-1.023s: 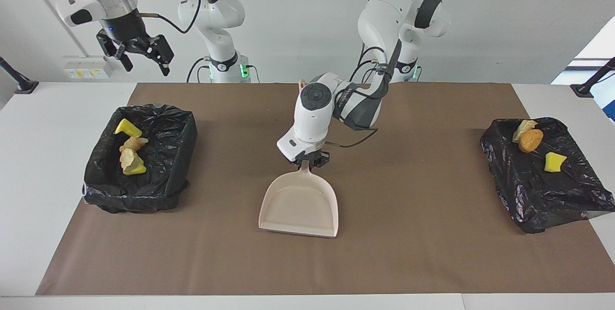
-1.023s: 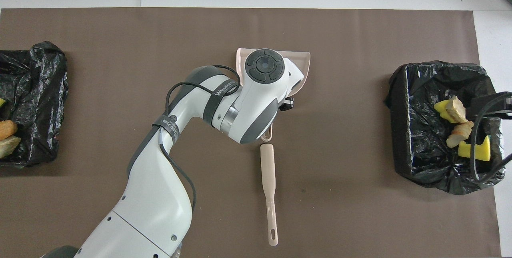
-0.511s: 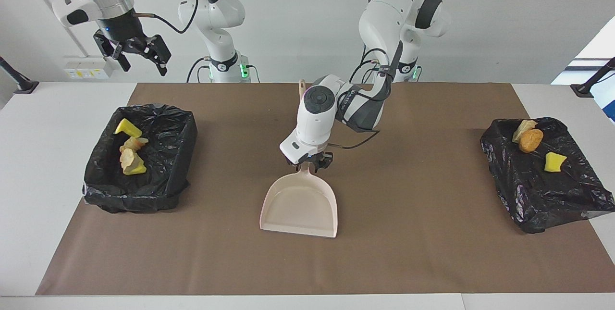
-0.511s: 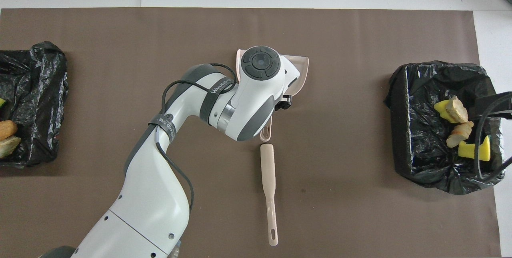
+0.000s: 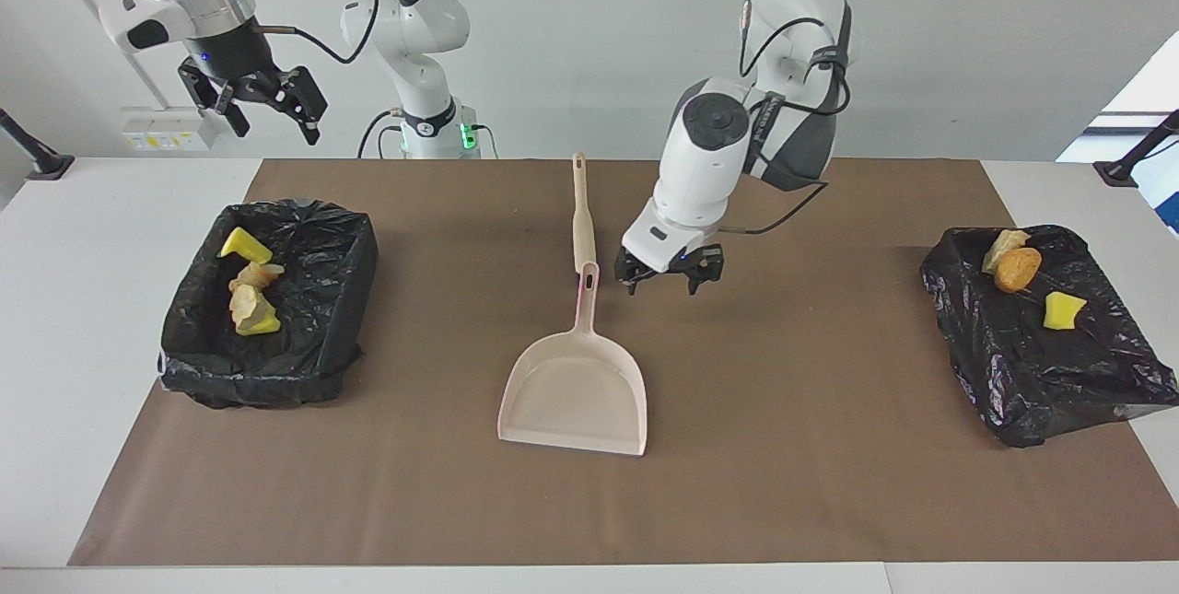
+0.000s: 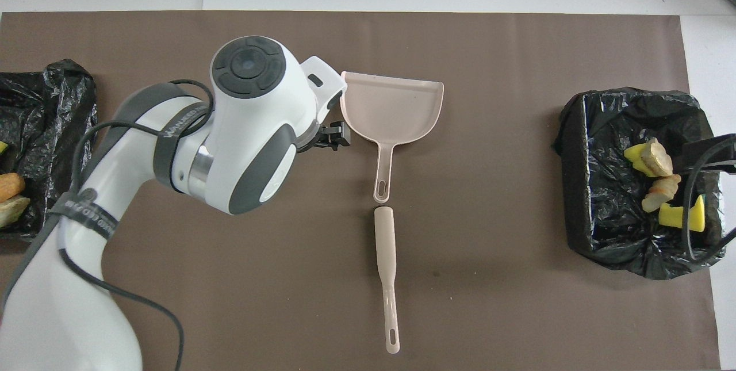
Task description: Sweep and dump trash in bin
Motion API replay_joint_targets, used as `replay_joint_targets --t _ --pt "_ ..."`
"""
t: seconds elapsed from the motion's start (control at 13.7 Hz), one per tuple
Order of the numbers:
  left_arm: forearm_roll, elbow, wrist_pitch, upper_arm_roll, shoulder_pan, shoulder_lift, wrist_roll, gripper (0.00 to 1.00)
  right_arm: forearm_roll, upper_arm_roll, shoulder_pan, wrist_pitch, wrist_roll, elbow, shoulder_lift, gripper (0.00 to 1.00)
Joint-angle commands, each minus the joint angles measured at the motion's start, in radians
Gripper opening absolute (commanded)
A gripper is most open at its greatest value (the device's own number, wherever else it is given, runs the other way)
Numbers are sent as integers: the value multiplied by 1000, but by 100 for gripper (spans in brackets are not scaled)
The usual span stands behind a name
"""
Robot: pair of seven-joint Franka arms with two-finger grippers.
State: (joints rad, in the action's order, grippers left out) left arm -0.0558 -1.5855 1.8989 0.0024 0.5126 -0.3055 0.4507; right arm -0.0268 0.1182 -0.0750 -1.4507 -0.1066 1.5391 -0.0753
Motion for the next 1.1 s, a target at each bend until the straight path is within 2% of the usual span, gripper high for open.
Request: replay_joint_targets --t 0.0,0.15,0.44,0.8,1.02 --pt "14 -250 12 -8 -106 242 -165 100 4 5 0 10 36 9 -12 100" --pt "14 -319 -1 -7 -169 340 -216 100 4 5 -2 25 65 3 -11 100" --pt "14 -240 -136 -7 -281 400 -349 100 5 9 0 43 74 15 -26 100" --pt "10 39 -430 -1 -373 379 -458 100 5 6 1 39 76 27 -34 100" --pt "19 243 -608 2 -405 292 -539 100 5 6 0 38 76 29 -35 100"
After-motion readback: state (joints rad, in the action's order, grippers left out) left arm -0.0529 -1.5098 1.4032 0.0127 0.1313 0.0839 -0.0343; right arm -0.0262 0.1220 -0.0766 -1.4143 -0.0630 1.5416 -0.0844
